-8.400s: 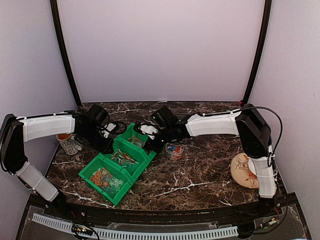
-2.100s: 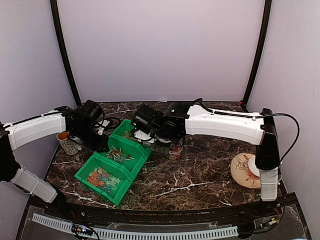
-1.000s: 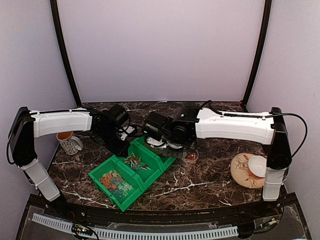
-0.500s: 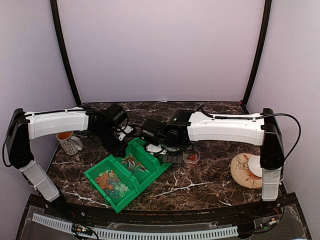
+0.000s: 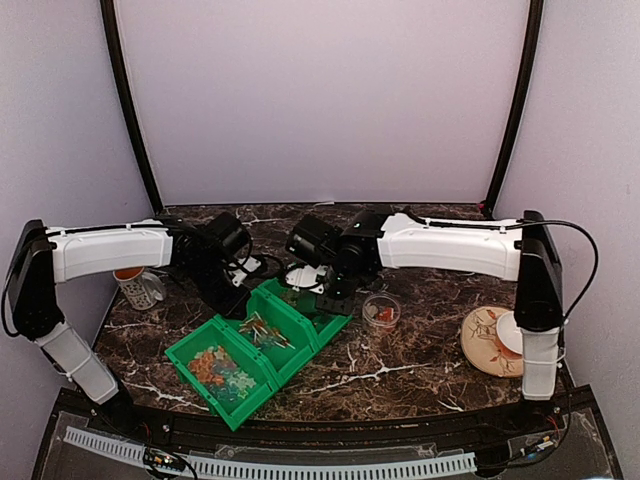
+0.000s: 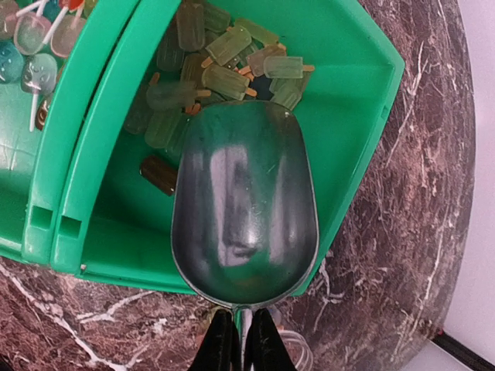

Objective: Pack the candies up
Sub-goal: Scoop the fake candies from the storage box.

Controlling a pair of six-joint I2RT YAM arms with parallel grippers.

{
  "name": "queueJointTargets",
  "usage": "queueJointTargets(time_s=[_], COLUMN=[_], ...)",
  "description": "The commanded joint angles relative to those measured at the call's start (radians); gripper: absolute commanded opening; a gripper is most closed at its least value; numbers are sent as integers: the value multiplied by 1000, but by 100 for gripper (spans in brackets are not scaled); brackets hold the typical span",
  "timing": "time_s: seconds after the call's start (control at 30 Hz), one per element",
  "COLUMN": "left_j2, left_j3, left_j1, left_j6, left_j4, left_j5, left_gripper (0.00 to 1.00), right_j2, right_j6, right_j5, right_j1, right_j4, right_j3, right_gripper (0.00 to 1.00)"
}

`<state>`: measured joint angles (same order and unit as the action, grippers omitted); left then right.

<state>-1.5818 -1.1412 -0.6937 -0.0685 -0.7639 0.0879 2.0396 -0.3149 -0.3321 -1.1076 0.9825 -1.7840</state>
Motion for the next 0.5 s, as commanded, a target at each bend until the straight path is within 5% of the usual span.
queueJointTargets(time_s=[0.0, 0.3, 0.47], left_j2=[100, 108, 100], left_j3=[2, 12, 25], left_j1=[-9, -7, -8], left_j6=[12, 11, 12], left_j4=[81, 106, 130], left_j5=[64, 55, 51], left_gripper=[0, 0, 0], right_j2=[-12, -37, -63], right_j6=[-56, -75, 2], right_j5=[300, 538, 497], right_j1=[33, 75, 96], right_j4=[-140, -360, -547], right_j3=[110, 281, 379], right_gripper=[0, 0, 0])
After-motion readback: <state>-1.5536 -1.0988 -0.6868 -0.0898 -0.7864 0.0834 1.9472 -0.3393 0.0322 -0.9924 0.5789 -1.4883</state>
